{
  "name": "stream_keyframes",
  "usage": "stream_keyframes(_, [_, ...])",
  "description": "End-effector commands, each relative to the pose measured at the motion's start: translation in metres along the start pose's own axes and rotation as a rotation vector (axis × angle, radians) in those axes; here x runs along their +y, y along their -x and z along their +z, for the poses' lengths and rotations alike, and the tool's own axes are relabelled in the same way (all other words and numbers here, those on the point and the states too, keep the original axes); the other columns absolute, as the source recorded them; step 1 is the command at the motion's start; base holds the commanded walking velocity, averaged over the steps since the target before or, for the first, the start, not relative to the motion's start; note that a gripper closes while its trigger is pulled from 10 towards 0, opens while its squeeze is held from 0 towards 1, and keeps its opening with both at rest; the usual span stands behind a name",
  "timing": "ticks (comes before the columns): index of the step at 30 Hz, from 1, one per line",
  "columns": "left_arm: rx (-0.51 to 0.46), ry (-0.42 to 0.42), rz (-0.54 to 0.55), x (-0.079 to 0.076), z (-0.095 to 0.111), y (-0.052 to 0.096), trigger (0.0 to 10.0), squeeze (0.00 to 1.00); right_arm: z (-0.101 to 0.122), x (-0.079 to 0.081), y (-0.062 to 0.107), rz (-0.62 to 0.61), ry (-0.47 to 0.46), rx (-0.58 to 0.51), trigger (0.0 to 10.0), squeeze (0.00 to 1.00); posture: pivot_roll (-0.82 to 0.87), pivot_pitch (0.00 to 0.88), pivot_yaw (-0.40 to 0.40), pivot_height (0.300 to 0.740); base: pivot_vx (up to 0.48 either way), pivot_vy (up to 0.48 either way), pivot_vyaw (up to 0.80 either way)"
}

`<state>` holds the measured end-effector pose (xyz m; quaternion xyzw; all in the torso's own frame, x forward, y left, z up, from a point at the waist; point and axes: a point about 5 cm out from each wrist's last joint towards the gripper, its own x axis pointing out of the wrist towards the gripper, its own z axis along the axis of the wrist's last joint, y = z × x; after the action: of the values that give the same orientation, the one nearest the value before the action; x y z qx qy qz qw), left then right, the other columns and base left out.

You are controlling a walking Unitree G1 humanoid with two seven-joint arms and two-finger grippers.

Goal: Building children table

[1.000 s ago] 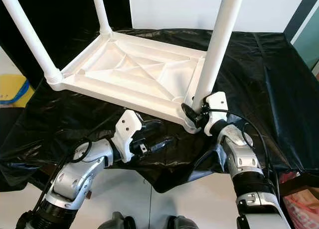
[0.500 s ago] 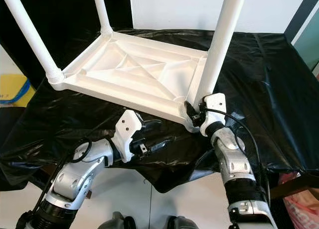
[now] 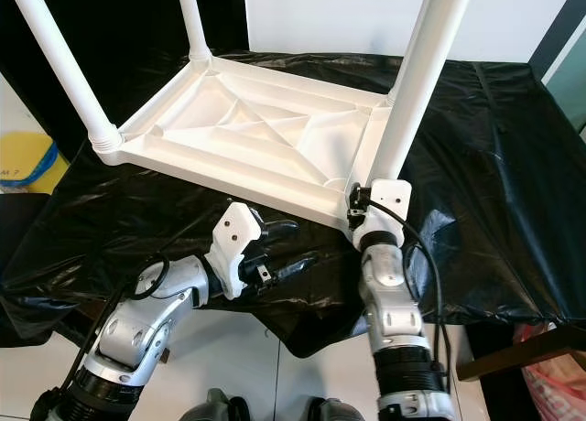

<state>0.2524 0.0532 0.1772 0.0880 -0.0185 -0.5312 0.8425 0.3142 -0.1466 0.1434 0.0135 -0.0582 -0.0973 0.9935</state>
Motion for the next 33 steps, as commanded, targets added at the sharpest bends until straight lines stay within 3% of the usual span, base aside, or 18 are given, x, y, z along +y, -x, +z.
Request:
stream_keyframes(1, [-0.001,0.003,0.041,-0.002,-0.001,0.0,10.0,0.0,-0.02,-0.004,0.008,-0.032,0.027,0.099,10.0,0.0,-0.03,0.112,-0.041,0.74,0.0,0.0,0.0])
stream_keyframes(24, [-0.001,0.005,0.032,-0.002,-0.001,0.0,10.0,0.0,-0.011,-0.008,0.009,-0.046,0.042,0.053,10.0,0.0,-0.03,0.116,-0.036,0.74,0.0,0.0,0.0])
stream_keyframes(25, [-0.001,0.006,0.033,-0.002,-0.001,0.0,10.0,0.0,-0.01,-0.007,0.009,-0.027,0.035,0.047,10.0,1.0,-0.04,0.118,-0.036,0.74,0.0,0.0,0.0])
stream_keyframes(33, [-0.002,0.009,0.036,-0.002,-0.001,0.0,10.0,0.0,-0.001,-0.005,0.012,0.056,0.035,-0.014,10.0,1.0,-0.04,0.125,-0.039,0.74,0.0,0.0,0.0])
